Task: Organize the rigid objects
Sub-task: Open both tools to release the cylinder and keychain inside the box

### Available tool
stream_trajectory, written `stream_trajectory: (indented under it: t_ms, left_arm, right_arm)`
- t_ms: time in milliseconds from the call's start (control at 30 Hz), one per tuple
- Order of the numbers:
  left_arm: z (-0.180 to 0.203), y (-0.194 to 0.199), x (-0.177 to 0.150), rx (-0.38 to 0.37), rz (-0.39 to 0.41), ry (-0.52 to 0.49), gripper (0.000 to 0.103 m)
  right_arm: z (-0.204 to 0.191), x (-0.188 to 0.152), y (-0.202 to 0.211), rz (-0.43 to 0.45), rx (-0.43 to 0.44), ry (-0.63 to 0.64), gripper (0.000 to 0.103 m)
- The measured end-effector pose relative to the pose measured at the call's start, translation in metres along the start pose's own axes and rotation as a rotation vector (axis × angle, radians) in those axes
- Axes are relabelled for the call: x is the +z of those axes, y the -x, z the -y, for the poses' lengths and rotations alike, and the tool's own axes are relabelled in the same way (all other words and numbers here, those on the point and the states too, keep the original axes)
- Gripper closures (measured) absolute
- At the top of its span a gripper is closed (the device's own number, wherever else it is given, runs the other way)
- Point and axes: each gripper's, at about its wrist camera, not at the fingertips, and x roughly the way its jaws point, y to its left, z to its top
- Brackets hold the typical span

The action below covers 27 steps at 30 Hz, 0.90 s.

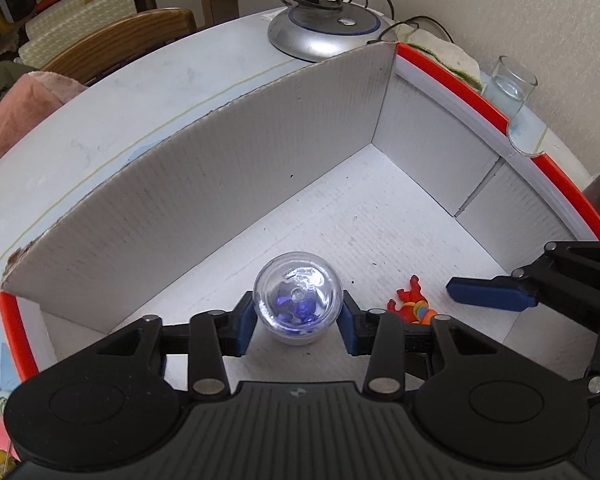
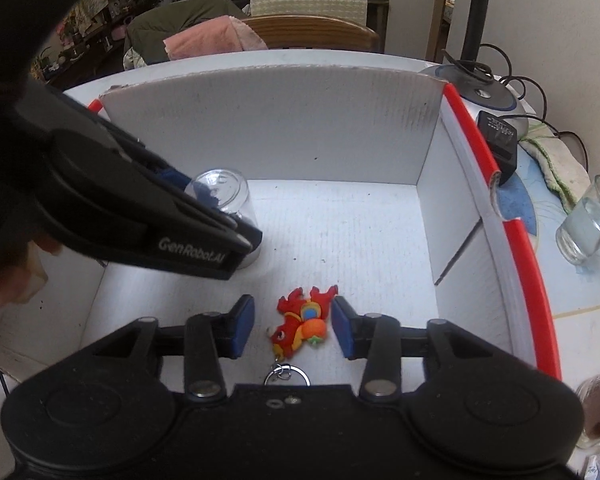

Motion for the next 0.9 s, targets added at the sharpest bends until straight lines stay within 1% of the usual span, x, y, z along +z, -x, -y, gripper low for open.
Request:
stream_trajectory:
  t_ms: [67, 100, 133, 367, 433, 500, 667, 733, 900]
  left_arm:
    - [-0.002, 0.003, -0.002, -0.006, 0.004, 0.009, 0.054]
    - [-0.002, 0.005, -0.003, -0.004, 0.008, 0.011, 0.048]
    - [-0.002, 0.008, -0.004, 0.0, 0.015, 0.01, 0.044]
    - [-0.003, 0.034, -0.013, 0.001, 0.075, 0.032, 0.044]
    - [-0.002, 0.044, -0.016, 0.002, 0.096, 0.034, 0.043]
    - [-0.002, 0.053, -0.02, 0.004, 0.115, 0.039, 0.039]
    - [-0.002, 0.077, -0.03, 0.017, 0.156, 0.053, 0.039]
    - [-0.004, 0.086, -0.035, 0.018, 0.172, 0.061, 0.039]
    - [-0.012, 0.11, -0.049, 0.031, 0.208, 0.096, 0.039]
  right_arm:
    - [0.001, 0.0, 0.002, 0.003, -0.001, -0.005, 0.053]
    - [0.001, 0.0, 0.003, 0.006, -0.001, -0.008, 0.052]
    - [0.001, 0.0, 0.004, 0.007, 0.001, -0.01, 0.052]
    - [-0.002, -0.002, 0.015, 0.017, 0.005, -0.008, 0.047]
    - [-0.004, -0.003, 0.02, 0.023, 0.004, -0.009, 0.044]
    - [-0.006, -0.004, 0.026, 0.032, 0.005, -0.008, 0.041]
    - [-0.014, -0.006, 0.042, 0.059, 0.006, 0.004, 0.036]
    - [-0.017, -0.006, 0.048, 0.071, 0.008, 0.007, 0.031]
    - [-0.023, -0.007, 0.062, 0.096, 0.009, 0.005, 0.027]
